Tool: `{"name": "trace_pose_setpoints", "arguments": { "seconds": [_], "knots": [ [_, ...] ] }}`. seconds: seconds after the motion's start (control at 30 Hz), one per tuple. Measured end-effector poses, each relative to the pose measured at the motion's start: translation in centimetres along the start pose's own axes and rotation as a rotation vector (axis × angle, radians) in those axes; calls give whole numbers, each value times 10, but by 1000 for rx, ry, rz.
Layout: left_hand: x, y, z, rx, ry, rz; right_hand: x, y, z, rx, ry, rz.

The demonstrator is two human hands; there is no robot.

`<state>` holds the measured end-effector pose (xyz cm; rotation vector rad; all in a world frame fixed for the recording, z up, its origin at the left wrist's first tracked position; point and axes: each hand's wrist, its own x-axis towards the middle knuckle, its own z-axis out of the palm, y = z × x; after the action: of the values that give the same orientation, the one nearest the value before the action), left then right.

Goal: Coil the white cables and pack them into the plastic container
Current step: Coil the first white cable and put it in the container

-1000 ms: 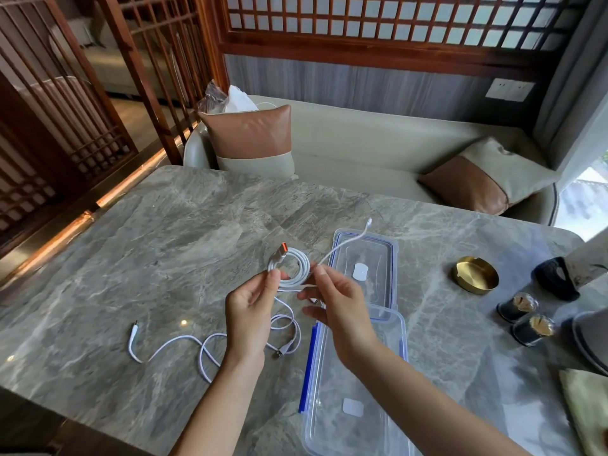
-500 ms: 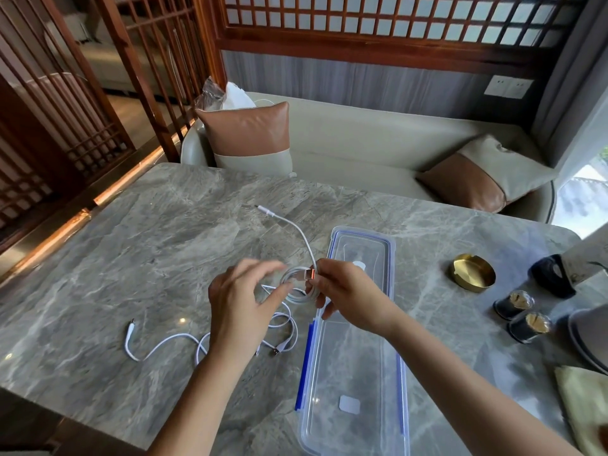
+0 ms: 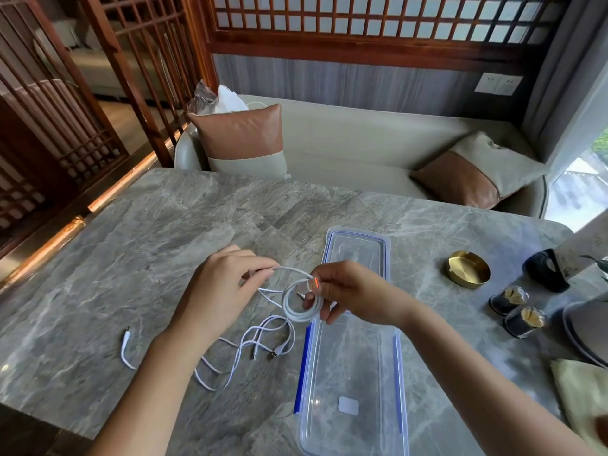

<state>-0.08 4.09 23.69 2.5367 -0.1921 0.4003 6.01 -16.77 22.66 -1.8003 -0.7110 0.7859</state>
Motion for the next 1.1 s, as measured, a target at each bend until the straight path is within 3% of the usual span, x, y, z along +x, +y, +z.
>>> {"name": "trace_pose_setpoints", "arguments": {
  "seconds": [0.1,0.33,0.5,0.7,0.9,0.97,1.1],
  "knots": [
    [-7,-4,12,-187,10,-134,0,2,-3,91,64,4],
    [-21,2,36,-877,-37,-559,3,7,6,232,193,0],
    [-28,12,41,-1124,-195,-612,5,11,15,273,315,-11],
    [-28,10,40,-894,12,-667,3,9,16,120,425,-56],
    [-30,19,31,-1140,-24,-643,5,9,27,134,489,-37],
    [-30,26,36,-990,9,-567,7,8,31,197,480,-26],
    [-28,30,42,-483,230,-354,8,6,36,327,433,-16]
  ]
}}
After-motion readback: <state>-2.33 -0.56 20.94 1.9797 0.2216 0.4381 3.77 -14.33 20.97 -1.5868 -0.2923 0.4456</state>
